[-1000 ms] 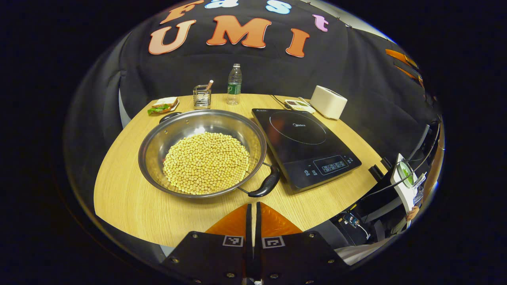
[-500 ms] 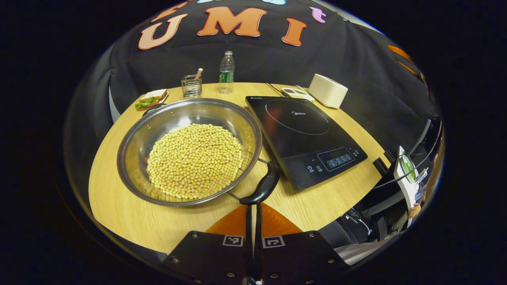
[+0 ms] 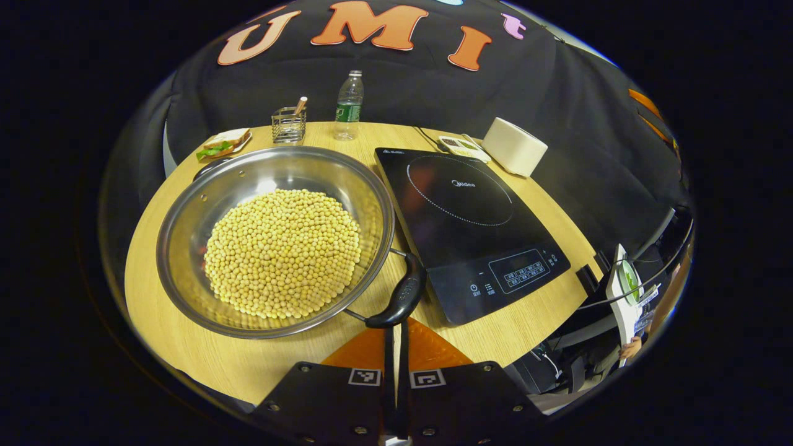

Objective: First push the handle of the pot to place it horizontally, then grasp the pot with both hands and set it on the induction cooktop.

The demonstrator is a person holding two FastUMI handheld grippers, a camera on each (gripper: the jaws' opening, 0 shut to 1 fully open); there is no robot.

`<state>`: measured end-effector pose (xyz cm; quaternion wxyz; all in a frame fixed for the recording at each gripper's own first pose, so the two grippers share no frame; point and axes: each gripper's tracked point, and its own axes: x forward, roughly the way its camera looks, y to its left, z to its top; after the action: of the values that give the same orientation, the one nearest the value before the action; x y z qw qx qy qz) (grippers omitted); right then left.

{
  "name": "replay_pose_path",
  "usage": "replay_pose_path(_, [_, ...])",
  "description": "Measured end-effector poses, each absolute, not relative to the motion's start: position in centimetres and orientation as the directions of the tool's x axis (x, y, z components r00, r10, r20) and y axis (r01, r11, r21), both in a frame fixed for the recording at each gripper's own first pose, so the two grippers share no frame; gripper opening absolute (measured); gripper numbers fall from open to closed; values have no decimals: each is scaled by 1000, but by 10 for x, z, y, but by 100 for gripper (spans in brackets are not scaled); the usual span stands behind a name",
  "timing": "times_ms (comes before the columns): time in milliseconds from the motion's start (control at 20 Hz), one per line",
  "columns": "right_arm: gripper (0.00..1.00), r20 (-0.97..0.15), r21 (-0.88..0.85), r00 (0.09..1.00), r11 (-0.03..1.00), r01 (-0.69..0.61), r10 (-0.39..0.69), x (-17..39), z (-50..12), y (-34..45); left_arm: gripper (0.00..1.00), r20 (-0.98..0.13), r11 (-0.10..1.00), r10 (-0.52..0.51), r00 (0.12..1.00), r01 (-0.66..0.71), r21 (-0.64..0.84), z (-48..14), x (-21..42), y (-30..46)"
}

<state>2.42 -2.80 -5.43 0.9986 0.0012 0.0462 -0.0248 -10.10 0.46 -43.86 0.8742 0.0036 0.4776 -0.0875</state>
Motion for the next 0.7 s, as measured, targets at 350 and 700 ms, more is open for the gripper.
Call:
replay_pose_path(350, [95, -112, -9, 993, 999, 47, -48, 29, -66, -30, 2, -836, 981, -162, 525, 177, -79, -445, -79, -7])
replay_pose_path(700, [100, -132, -15, 990, 999, 46, -48, 38, -77, -30, 2, -831, 979, -185, 525, 175, -107, -450, -62, -9])
